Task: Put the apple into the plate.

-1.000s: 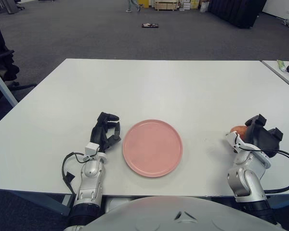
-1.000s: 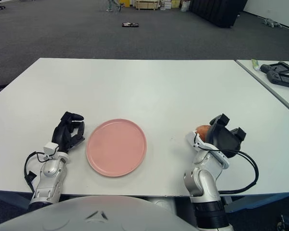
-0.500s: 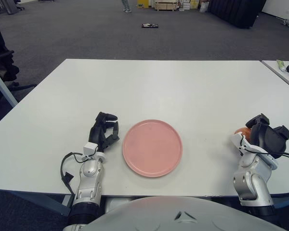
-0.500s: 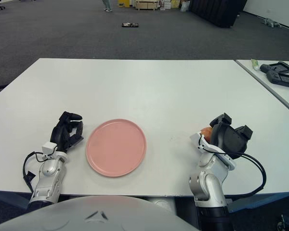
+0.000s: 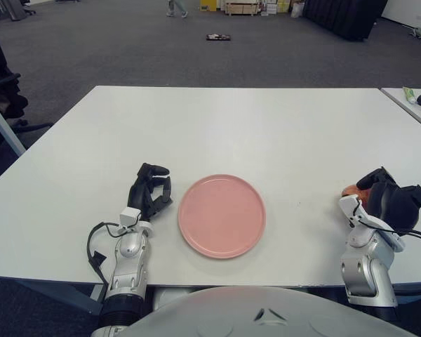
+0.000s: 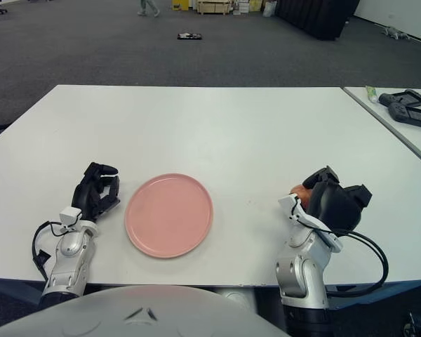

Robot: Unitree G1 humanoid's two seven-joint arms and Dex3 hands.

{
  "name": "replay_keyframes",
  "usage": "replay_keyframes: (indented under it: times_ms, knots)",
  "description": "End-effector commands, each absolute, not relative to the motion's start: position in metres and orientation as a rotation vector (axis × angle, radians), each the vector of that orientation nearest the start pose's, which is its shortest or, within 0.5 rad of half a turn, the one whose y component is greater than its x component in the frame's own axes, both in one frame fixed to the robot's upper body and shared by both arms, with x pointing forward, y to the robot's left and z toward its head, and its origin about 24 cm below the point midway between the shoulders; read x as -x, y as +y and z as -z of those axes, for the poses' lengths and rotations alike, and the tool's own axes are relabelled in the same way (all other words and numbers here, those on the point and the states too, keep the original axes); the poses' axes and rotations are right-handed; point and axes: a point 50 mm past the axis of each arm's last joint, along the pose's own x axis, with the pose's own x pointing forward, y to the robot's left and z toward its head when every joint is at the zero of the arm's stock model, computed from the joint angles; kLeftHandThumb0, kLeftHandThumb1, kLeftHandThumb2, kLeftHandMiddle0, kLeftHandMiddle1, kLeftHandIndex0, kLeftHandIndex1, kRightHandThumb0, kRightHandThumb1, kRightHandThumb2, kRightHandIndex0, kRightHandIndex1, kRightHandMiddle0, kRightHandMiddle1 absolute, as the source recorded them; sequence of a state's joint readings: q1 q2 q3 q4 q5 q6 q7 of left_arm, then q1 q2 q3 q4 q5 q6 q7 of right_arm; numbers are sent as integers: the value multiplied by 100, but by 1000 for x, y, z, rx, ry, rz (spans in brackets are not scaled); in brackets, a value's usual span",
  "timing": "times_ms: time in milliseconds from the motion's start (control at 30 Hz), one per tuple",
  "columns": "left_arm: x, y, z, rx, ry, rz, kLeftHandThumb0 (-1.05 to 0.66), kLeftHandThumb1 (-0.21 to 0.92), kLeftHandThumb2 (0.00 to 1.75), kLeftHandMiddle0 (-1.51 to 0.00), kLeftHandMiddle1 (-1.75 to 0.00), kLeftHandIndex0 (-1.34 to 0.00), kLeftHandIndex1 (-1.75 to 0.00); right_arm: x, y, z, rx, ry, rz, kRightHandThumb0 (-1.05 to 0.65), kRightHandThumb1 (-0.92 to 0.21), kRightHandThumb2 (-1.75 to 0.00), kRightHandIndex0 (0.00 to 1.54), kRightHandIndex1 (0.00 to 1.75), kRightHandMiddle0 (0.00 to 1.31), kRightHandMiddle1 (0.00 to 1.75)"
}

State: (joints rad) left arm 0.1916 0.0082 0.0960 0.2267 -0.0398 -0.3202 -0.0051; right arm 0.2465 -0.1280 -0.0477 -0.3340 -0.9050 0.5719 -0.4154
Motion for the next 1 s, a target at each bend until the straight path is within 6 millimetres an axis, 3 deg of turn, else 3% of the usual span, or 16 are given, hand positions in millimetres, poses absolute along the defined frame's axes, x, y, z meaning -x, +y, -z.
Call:
replay_keyframes:
  times_ms: [0,900,967]
  knots:
    - [-188,190,36,22,181,-174,-39,66,88,-57,-175,-35,-175,-186,-240,-66,1044,210,808,0,6,-173,92,168,66,175]
    - [-187,191,37,23,181,-186,-39,67,88,-57,-175,-35,-175,-185,-244,-64,998,83,848,0,4,-171,91,170,64,175]
    - [-187,191,36,22,181,-188,-39,67,88,-57,-174,-35,-175,-186,-245,-64,1004,82,856,-1,7,-173,93,173,70,166]
